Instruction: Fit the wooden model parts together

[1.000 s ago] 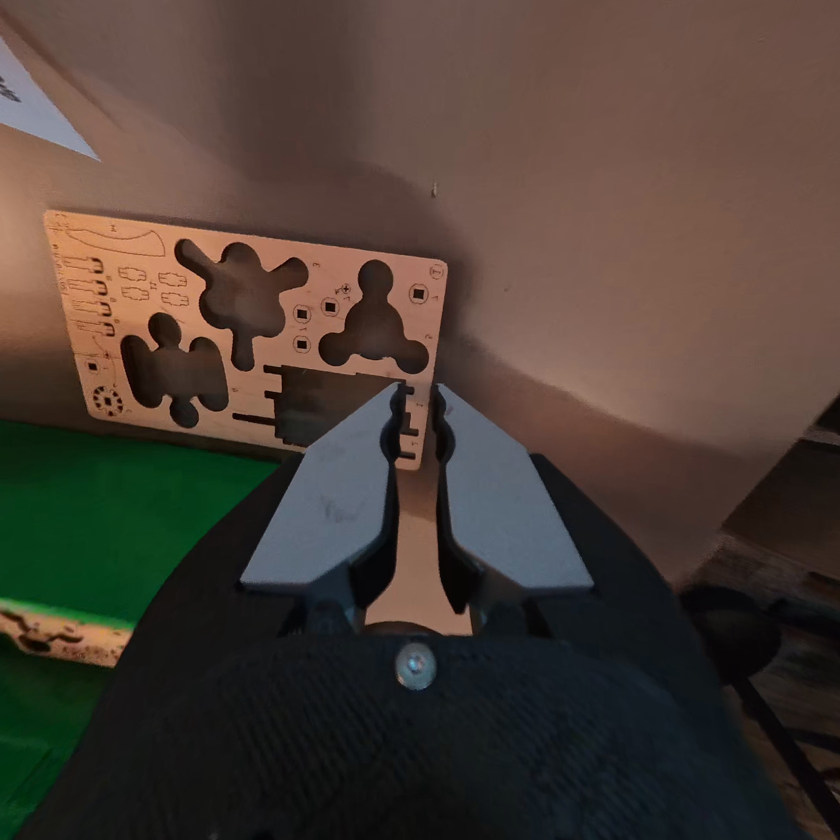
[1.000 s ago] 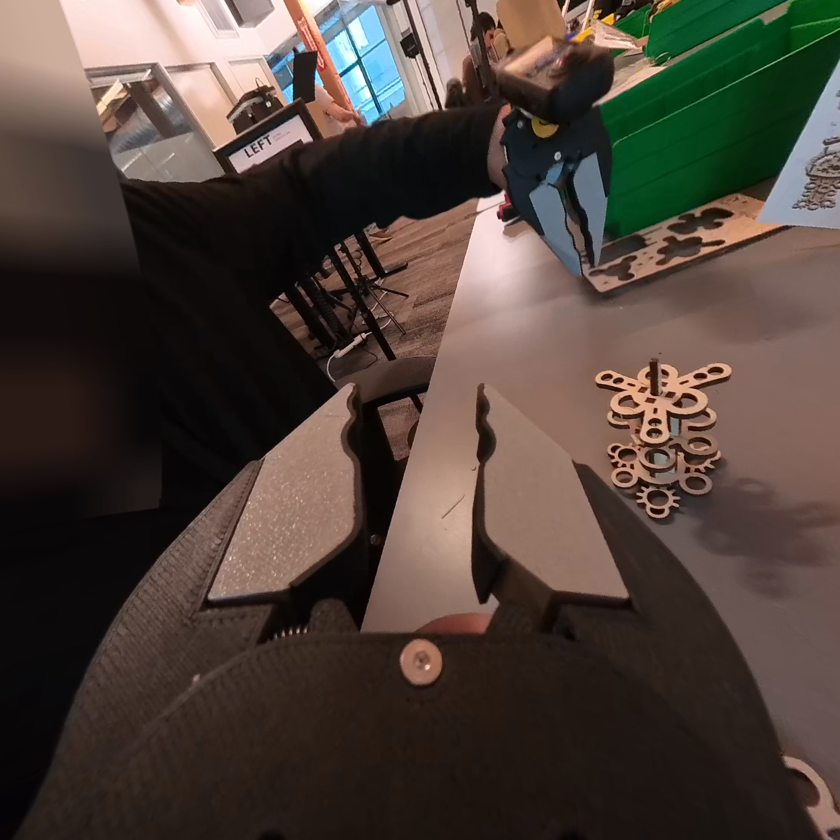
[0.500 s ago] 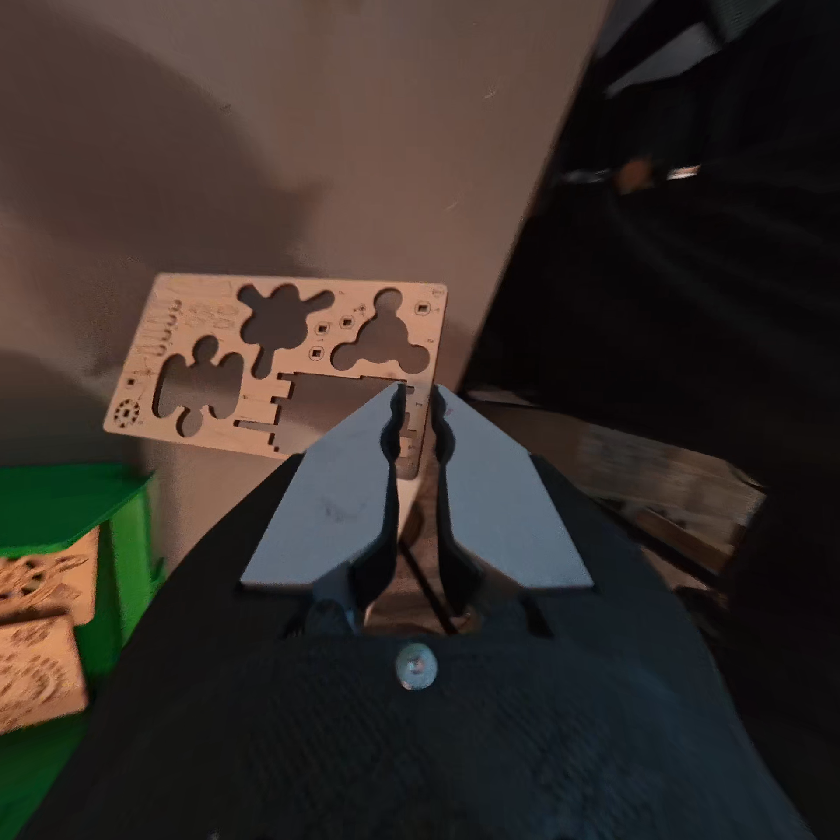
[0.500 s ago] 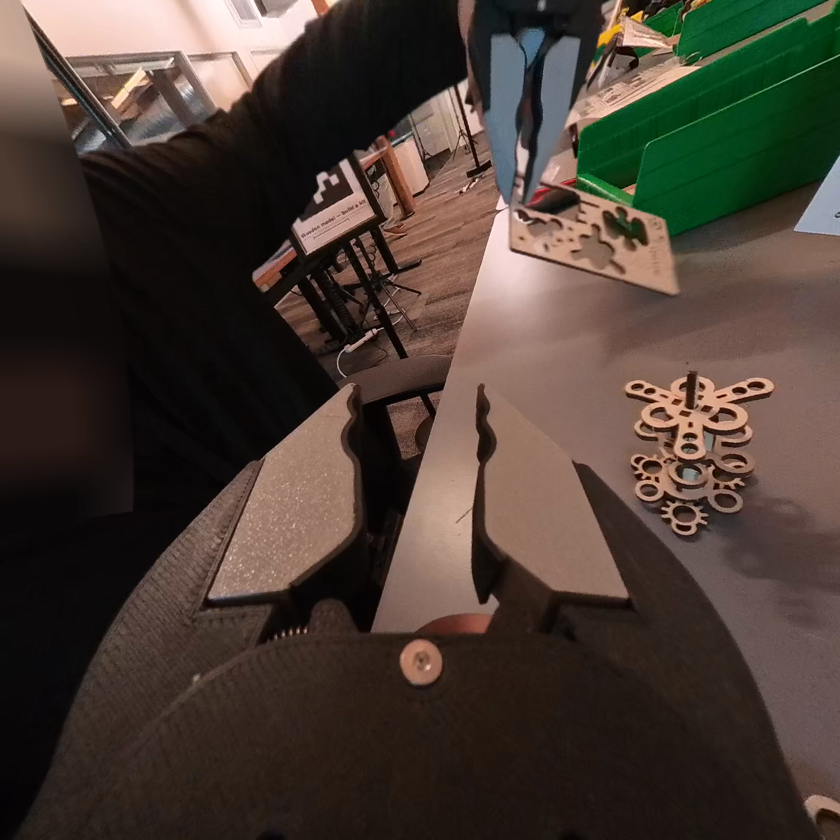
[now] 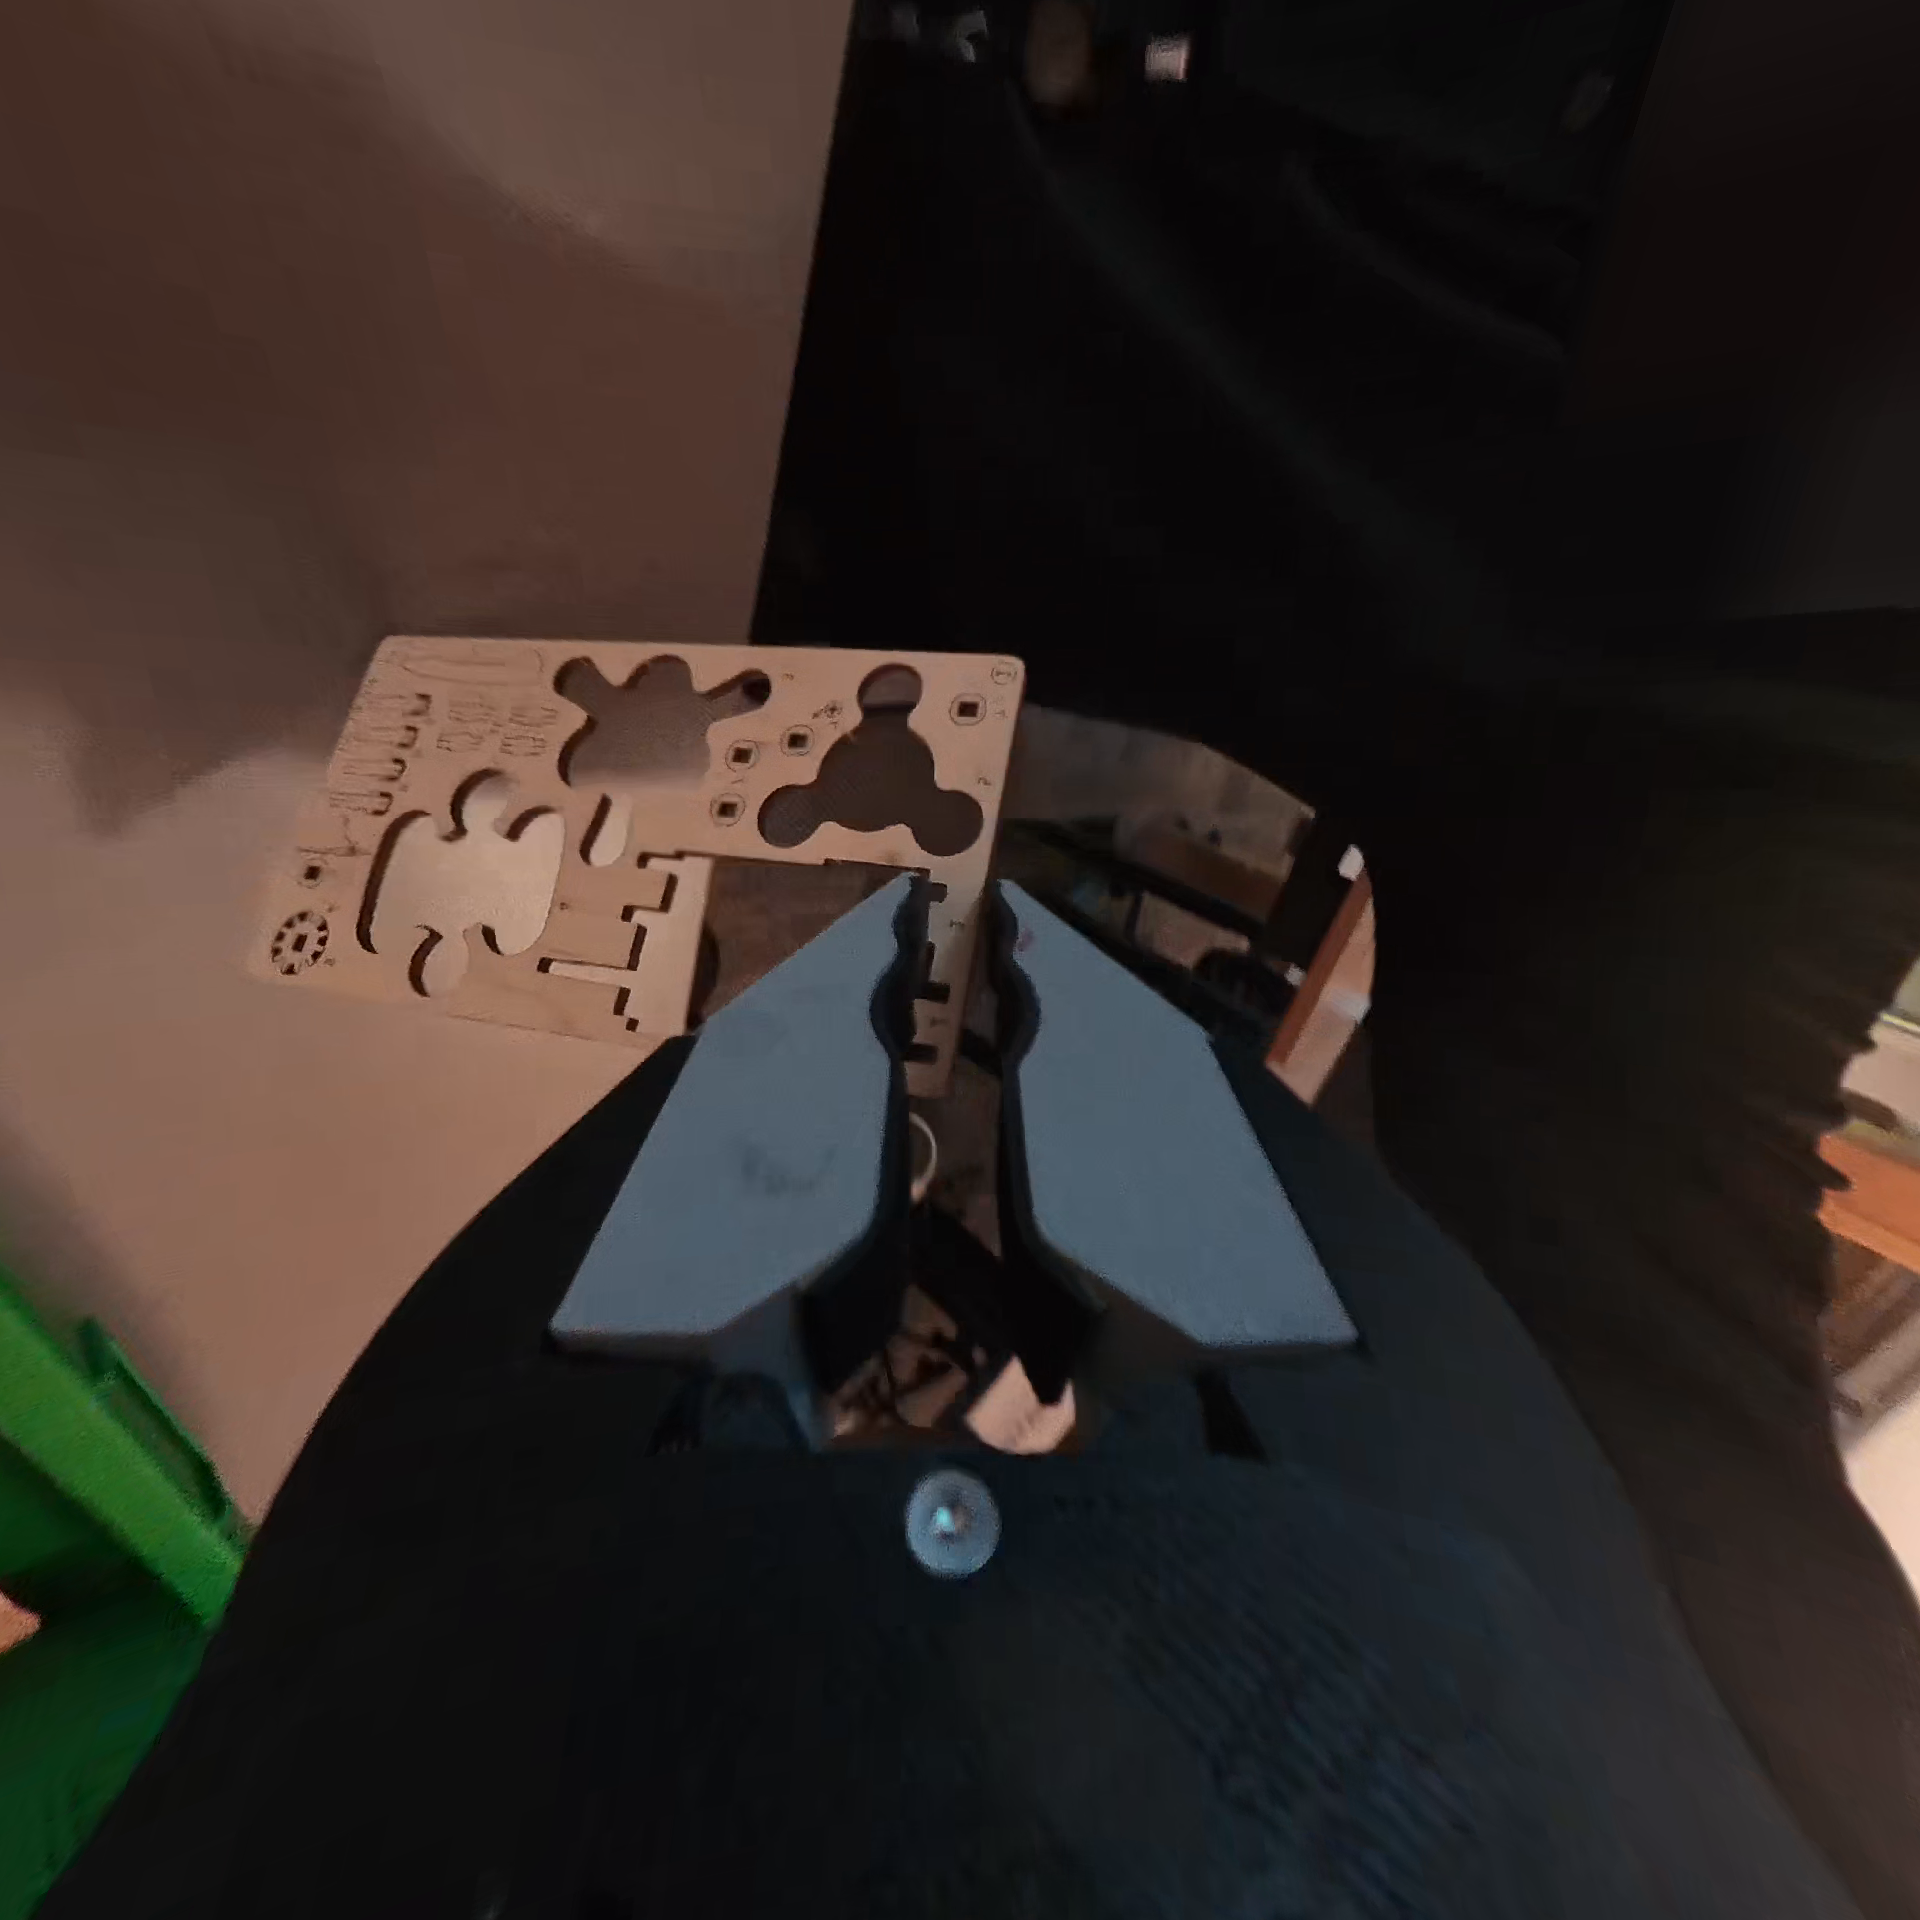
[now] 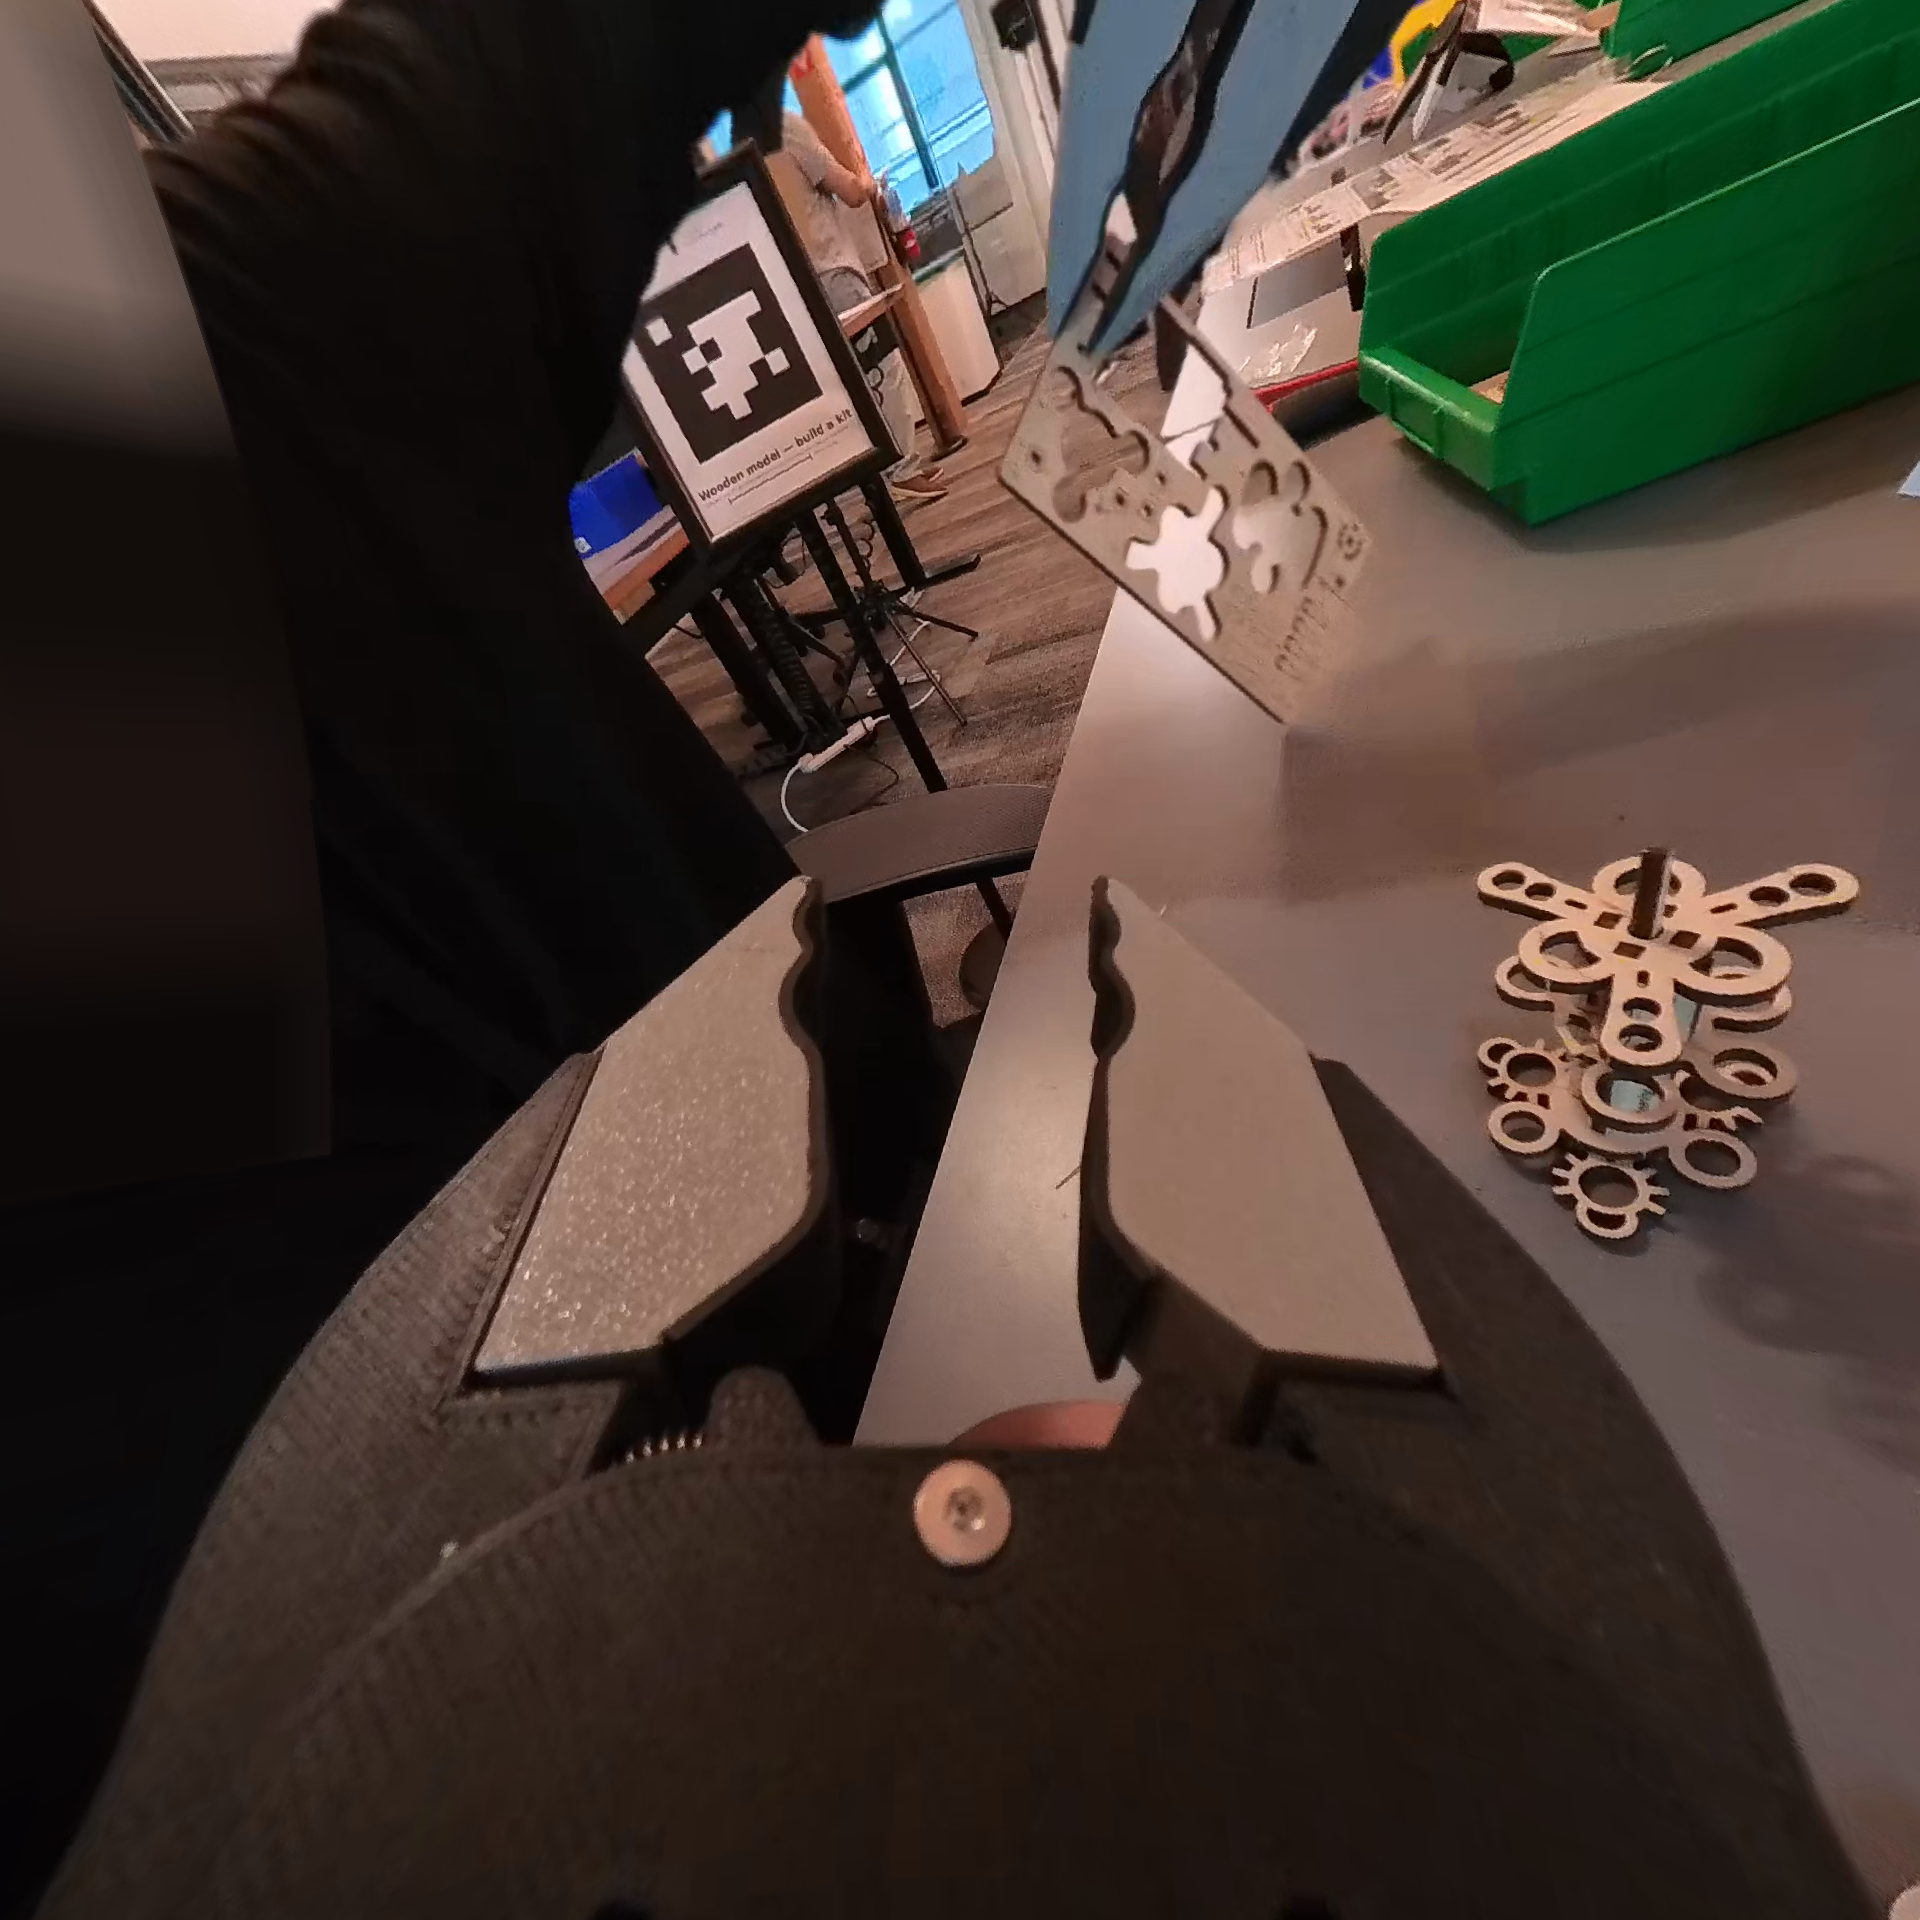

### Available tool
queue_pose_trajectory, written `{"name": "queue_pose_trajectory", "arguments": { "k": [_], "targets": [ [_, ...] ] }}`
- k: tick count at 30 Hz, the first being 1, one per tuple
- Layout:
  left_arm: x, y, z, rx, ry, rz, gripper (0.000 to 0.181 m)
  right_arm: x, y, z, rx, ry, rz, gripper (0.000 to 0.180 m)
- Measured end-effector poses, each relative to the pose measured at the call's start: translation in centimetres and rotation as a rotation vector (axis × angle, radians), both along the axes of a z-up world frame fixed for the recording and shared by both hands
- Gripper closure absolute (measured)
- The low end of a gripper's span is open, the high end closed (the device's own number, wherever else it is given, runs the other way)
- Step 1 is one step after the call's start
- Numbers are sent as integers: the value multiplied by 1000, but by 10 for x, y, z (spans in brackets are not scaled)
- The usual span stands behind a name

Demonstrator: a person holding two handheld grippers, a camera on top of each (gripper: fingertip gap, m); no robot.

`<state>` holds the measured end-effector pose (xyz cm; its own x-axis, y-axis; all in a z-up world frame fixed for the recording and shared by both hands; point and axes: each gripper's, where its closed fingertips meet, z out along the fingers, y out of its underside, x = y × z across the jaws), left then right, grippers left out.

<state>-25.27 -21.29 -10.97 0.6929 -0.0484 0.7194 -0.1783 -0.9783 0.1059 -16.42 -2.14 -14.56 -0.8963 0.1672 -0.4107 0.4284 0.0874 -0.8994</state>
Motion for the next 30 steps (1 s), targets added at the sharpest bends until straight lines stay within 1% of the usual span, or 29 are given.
{"name": "queue_pose_trajectory", "arguments": {
  "k": [3, 6, 8, 11, 12, 15, 17, 19, 21, 22, 24, 25, 27, 28, 29, 30],
  "targets": [
    [3, -5, 18, -146, -4, -81, 174, -1, -1, 0, -4, -8, 2, 132],
    [1, 9, 29, -287, -34, -174, 174, -3, -3, -3, 8, -11, -2, 132],
    [-9, 27, 19, -373, -42, -226, 173, -3, -3, -7, 24, -10, -8, 132],
    [-24, 65, -15, -389, -84, -229, 174, -1, -2, -9, 42, 5, -14, 132],
    [-31, 75, -28, -375, -78, -240, 181, 1, -1, -9, 41, 8, -14, 132],
    [-46, 99, -55, -329, -82, -216, 181, 2, 2, -6, 24, 5, -18, 132],
    [-59, 113, -66, -271, -37, -199, 181, 2, 3, -4, 9, -1, -19, 132],
    [-66, 140, -63, -117, -4, -164, 181, 3, 2, -3, 7, 1, -13, 132],
    [-62, 161, -42, 55, -4, -139, 181, 4, 0, -4, 17, 7, -7, 132],
    [-56, 164, -29, 132, -2, -147, 181, 5, -1, -5, 23, 9, -4, 132],
    [-42, 154, -13, 265, 47, -207, 181, 6, -2, -7, 33, 9, 1, 132],
    [-42, 140, -16, 311, 138, -261, 181, 6, -2, -7, 36, 9, 3, 132],
    [-49, 102, -35, 356, 347, -365, 174, 7, -2, -7, 33, 10, 5, 132],
    [-54, 77, -48, 349, 438, -387, 172, 7, -1, -6, 28, 9, 5, 132],
    [-64, 55, -63, 334, 561, -368, 164, 6, -1, -6, 25, 7, 5, 132],
    [-75, 33, -78, 313, 682, -315, 157, 6, -1, -5, 23, 5, 4, 132]
  ]
}}
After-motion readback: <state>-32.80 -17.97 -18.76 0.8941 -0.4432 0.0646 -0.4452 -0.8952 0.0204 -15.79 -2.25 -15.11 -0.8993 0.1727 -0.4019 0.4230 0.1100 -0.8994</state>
